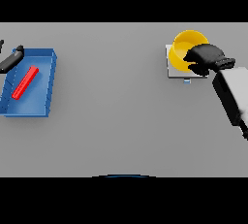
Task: Pick up the red beaker and tilt it to pour out 1 green nut into yellow bowl. Pick up the yellow bowl and place it on the metallic measuring scale.
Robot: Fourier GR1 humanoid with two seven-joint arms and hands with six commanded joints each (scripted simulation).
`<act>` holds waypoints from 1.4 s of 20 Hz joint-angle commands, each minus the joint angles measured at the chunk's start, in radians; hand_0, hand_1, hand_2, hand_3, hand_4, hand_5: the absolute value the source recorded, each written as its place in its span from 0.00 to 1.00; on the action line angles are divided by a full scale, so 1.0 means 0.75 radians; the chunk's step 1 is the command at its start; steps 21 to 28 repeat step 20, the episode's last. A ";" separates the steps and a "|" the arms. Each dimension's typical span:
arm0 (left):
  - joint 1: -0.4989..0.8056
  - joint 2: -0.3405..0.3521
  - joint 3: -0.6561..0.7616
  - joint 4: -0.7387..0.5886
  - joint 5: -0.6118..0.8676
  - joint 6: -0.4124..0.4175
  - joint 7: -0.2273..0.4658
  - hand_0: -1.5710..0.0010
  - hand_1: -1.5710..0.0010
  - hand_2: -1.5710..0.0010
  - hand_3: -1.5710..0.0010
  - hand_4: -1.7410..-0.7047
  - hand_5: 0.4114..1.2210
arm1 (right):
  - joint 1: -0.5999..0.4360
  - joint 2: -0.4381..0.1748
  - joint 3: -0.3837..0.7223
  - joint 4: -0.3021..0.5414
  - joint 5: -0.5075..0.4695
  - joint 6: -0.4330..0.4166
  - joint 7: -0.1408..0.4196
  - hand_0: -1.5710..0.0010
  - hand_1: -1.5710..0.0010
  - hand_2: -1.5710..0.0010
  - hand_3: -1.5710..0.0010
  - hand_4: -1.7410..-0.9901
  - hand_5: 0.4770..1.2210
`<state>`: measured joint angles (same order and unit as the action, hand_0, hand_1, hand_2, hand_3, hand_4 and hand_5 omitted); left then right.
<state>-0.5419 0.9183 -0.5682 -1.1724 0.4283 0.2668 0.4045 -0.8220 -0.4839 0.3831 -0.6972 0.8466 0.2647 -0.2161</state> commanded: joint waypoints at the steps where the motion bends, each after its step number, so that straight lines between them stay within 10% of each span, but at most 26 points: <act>1: -0.015 -0.006 -0.003 0.015 -0.006 -0.008 0.005 1.00 1.00 1.00 1.00 0.98 0.37 | -0.001 0.000 0.001 0.002 0.000 0.001 -0.015 0.10 0.00 0.13 0.05 0.00 1.00; 4: -0.014 -0.010 0.006 0.035 0.008 -0.031 -0.013 1.00 1.00 1.00 1.00 0.98 0.38 | 0.000 -0.003 -0.014 0.022 -0.006 0.020 -0.023 0.15 0.07 0.09 0.24 0.00 1.00; 8: -0.025 -0.036 -0.008 0.031 -0.001 -0.016 -0.001 1.00 1.00 1.00 1.00 0.97 0.39 | -0.026 0.002 -0.036 0.085 -0.014 0.036 -0.020 0.63 0.47 0.42 0.53 0.20 0.72; 12: -0.036 -0.038 -0.005 0.055 -0.009 -0.016 -0.008 1.00 1.00 1.00 1.00 0.98 0.37 | -0.037 -0.010 -0.009 0.095 0.013 0.048 -0.042 0.85 0.76 0.67 0.67 0.32 0.54; 19: -0.016 -0.027 -0.004 0.038 -0.005 -0.010 -0.011 1.00 1.00 1.00 1.00 0.99 0.35 | -0.037 -0.014 0.000 0.104 0.021 0.080 -0.018 0.97 0.95 0.92 0.81 0.44 0.40; 28: -0.042 -0.031 0.002 0.063 -0.003 -0.028 -0.006 1.00 1.00 1.00 1.00 0.99 0.35 | -0.038 -0.017 0.000 0.097 0.017 0.096 -0.013 0.97 0.96 0.93 0.83 0.44 0.38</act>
